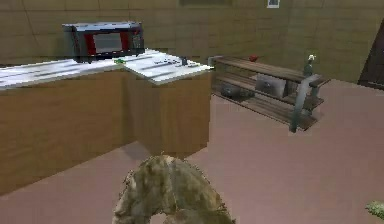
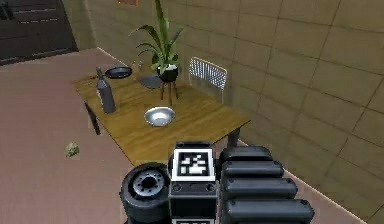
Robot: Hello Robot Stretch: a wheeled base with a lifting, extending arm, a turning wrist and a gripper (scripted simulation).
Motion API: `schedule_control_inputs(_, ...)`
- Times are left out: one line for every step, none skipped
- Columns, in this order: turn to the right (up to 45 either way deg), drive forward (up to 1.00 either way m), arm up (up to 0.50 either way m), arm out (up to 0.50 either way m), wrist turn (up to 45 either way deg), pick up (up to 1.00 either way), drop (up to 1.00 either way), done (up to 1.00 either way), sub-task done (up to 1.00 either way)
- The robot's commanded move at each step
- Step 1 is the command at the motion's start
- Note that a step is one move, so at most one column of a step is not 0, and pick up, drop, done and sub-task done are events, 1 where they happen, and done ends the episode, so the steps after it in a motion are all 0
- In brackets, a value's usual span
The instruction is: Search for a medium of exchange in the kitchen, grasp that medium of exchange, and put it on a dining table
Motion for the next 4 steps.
schedule_control_inputs(6.0, 0.0, 0.0, 0.0, 0.0, 0.0, 0.0, 0.0, 0.0)
schedule_control_inputs(0.0, 0.5, 0.0, 0.0, 0.0, 0.0, 0.0, 0.0, 0.0)
schedule_control_inputs(42.0, 0.0, 0.0, 0.0, 0.0, 0.0, 0.0, 0.0, 0.0)
schedule_control_inputs(0.0, 0.9, 0.0, 0.0, 0.0, 0.0, 0.0, 0.0, 0.0)
